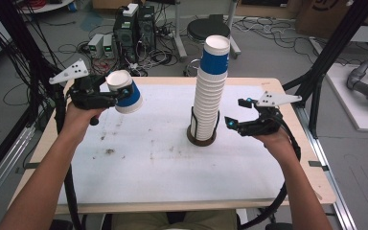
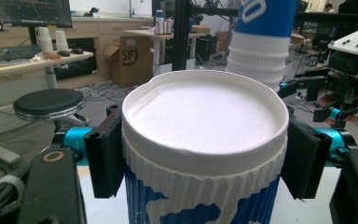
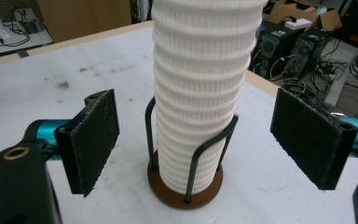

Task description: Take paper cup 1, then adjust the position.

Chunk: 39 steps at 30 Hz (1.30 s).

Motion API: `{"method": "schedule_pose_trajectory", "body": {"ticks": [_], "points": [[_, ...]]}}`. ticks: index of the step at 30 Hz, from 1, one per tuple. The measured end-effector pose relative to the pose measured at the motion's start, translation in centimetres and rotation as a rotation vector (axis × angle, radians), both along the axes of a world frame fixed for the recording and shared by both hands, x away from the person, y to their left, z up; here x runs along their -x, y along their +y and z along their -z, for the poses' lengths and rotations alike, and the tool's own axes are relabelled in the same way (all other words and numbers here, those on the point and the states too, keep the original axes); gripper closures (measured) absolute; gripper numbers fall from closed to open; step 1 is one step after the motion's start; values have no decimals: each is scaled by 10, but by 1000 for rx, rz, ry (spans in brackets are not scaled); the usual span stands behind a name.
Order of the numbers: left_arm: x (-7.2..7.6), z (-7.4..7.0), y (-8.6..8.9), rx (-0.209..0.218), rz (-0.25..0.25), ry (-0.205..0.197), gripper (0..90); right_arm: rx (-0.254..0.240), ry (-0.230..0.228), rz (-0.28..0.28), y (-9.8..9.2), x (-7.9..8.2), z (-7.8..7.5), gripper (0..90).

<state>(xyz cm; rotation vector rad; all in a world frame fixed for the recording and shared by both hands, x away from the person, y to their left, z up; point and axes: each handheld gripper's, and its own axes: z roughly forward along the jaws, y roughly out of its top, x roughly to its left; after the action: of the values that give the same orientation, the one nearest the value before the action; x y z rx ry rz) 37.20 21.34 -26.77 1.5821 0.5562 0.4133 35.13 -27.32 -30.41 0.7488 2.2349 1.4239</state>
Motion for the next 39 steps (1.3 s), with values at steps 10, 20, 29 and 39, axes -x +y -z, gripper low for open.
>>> {"method": "schedule_pose_trajectory", "body": {"ticks": [10, 20, 29, 39], "points": [[17, 37, -5, -30, 26, 17, 280, -37, 43, 16, -7, 15, 45, 157], [26, 59, -3, -6, 4, 54, 278, -31, 84, -13, 4, 17, 62, 157], [31, 61, -14, -10, 27, 65, 279, -75, 92, -69, 12, 24, 58, 157], [34, 66, -37, -24, 102, 80, 280, -100, 75, -133, 30, 34, 59, 157]]}}
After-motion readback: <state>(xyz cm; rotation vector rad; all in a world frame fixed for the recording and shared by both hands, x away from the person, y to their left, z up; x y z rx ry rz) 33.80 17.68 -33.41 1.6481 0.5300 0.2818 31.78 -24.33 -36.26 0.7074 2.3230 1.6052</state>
